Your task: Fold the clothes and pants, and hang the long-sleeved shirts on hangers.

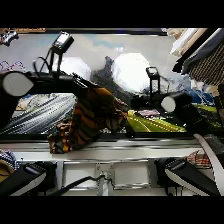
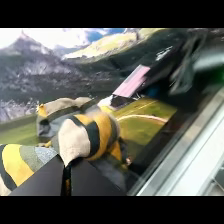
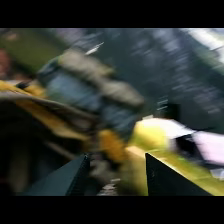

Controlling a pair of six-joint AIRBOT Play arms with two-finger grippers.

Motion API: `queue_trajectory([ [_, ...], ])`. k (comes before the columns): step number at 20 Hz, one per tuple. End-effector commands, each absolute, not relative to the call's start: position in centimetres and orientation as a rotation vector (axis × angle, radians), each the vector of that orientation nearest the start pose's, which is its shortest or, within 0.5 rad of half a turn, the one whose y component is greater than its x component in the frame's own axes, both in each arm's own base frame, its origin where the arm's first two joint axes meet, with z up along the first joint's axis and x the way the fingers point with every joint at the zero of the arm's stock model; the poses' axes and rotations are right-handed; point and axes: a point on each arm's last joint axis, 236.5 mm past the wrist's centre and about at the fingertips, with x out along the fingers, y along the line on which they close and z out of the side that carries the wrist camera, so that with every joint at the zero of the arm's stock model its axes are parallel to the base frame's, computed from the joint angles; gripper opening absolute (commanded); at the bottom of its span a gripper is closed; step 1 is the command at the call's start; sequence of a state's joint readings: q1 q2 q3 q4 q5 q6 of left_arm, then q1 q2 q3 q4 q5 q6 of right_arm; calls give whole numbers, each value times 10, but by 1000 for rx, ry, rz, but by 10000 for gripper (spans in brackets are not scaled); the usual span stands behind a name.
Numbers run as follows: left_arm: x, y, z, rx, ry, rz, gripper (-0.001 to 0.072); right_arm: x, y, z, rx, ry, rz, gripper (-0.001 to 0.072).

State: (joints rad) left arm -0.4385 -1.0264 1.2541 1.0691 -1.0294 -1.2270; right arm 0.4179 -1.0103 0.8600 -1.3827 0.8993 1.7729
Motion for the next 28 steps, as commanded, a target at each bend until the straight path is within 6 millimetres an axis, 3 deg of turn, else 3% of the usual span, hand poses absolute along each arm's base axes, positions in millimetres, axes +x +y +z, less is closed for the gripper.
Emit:
queue_trajectory([
  [1,304,-251,203,69,717,-863,13,299,212,3,354,1090,305,424],
  [3,300,-250,204,73,721,-868,13,294,218,-9,419,1092,280,424],
  [7,302,-250,205,70,715,-865,13,259,226,-29,340,1208,300,424],
  [9,302,-250,205,71,715,-866,13,252,232,-36,377,1214,277,424],
  [14,299,-253,207,53,716,-879,13,270,210,-60,746,1190,-15,422],
  [17,299,-254,207,53,718,-881,13,281,212,-63,846,1179,-46,417],
  [22,298,-253,208,54,714,-881,13,283,215,-81,863,1203,-77,403],
  [28,297,-252,211,53,705,-882,13,292,220,-80,879,1182,-65,389],
])
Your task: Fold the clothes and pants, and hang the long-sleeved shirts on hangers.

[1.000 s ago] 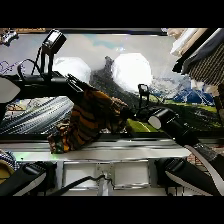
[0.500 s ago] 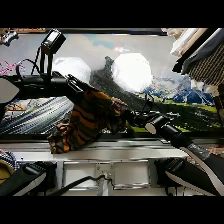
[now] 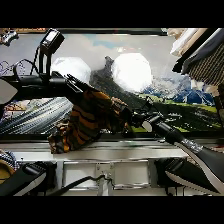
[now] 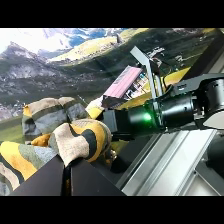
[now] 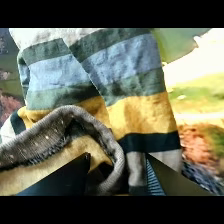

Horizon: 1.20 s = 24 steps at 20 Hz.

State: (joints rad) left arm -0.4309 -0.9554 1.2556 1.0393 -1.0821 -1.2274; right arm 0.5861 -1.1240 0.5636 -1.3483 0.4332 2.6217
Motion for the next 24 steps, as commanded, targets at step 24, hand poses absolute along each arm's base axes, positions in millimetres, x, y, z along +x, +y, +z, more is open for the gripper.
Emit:
queue_trajectory([
  [24,291,-248,269,-3,510,-870,14,275,248,-68,587,1252,152,317],
])
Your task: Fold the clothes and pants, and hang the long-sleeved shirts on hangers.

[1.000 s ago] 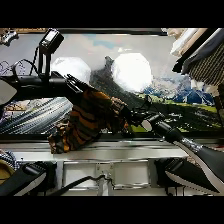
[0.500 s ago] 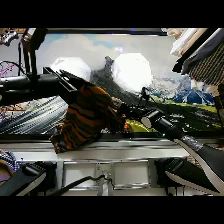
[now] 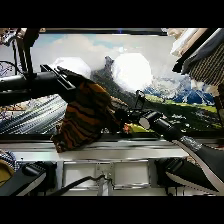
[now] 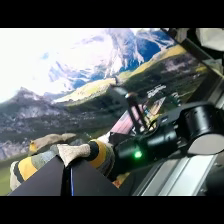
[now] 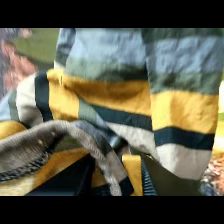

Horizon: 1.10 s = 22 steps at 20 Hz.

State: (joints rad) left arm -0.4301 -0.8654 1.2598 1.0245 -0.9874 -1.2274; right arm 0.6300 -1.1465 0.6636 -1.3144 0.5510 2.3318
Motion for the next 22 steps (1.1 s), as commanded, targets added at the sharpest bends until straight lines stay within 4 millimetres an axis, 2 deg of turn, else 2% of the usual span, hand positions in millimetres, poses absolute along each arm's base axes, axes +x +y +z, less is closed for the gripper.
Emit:
queue_trajectory([
  [1,290,-248,271,-4,506,-872,14,278,249,-68,590,1243,154,261],
  [2,288,-248,273,-6,502,-874,13,280,250,-67,593,1232,157,226],
  [3,286,-247,275,-8,495,-876,14,284,250,-66,589,1215,162,141],
  [4,285,-247,277,-7,488,-876,14,286,249,-66,582,1205,166,18],
  [6,284,-242,281,1,475,-865,14,292,244,-61,580,1184,164,19],
  [7,286,-238,281,14,470,-849,13,298,242,-48,568,1161,184,19],
  [9,294,-227,279,36,467,-808,14,316,241,2,475,1033,298,19],
  [11,307,-216,285,19,437,-761,14,341,227,80,381,844,360,19],
  [12,315,-211,293,3,399,-734,13,353,215,130,349,726,373,19],
  [13,322,-207,308,-37,339,-709,13,360,202,184,314,599,386,19],
  [14,325,-206,333,-113,261,-701,14,362,190,239,283,474,400,20],
  [16,314,-206,396,-324,74,-734,13,347,168,350,211,222,430,20],
  [17,301,-205,426,-416,-11,-767,13,331,159,405,172,99,445,20],
  [18,286,-204,452,-478,-91,-803,14,314,151,448,140,5,454,20],
  [19,273,-202,469,-490,-157,-825,14,294,142,487,109,-75,457,20],
  [20,262,-200,481,-464,-213,-830,14,277,134,514,80,-135,456,20],
  [22,256,-195,488,-393,-272,-813,14,255,115,549,38,-208,418,20],
])
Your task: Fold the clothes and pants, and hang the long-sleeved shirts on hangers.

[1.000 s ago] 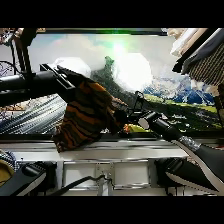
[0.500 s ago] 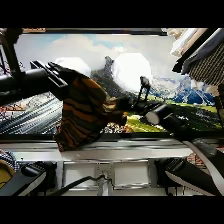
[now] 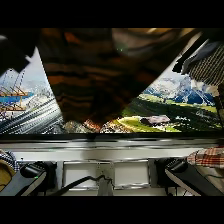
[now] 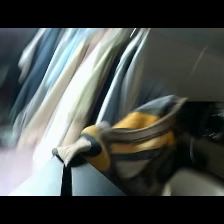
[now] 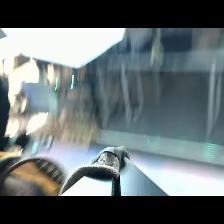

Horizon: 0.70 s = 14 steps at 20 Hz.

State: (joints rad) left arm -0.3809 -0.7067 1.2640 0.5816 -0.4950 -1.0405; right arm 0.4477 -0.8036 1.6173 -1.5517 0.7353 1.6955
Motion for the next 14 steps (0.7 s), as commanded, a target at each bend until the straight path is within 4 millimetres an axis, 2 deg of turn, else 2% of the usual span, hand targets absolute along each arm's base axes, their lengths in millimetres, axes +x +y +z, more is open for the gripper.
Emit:
queue_trajectory([
  [1,259,-195,485,-356,-277,-798,14,252,110,557,35,-220,403,20],
  [3,275,-196,470,-264,-259,-755,13,271,113,551,34,-168,382,20],
  [5,296,-198,446,-189,-218,-712,13,316,129,516,8,-26,365,19],
  [6,309,-195,431,-150,-190,-681,12,344,140,489,-16,68,354,19],
  [8,334,-179,400,-151,-113,-604,12,402,161,409,-75,305,326,19],
  [10,355,-155,363,-191,-15,-524,12,444,177,310,-146,578,300,19],
  [11,362,-146,341,-214,54,-496,12,456,185,259,-182,717,295,19],
  [12,367,-137,314,-235,135,-473,12,461,193,218,-214,827,294,19],
  [13,370,-129,287,-248,216,-455,12,464,204,182,-246,912,302,19],
  [14,369,-119,258,-262,310,-431,12,466,216,156,-272,961,315,19],
])
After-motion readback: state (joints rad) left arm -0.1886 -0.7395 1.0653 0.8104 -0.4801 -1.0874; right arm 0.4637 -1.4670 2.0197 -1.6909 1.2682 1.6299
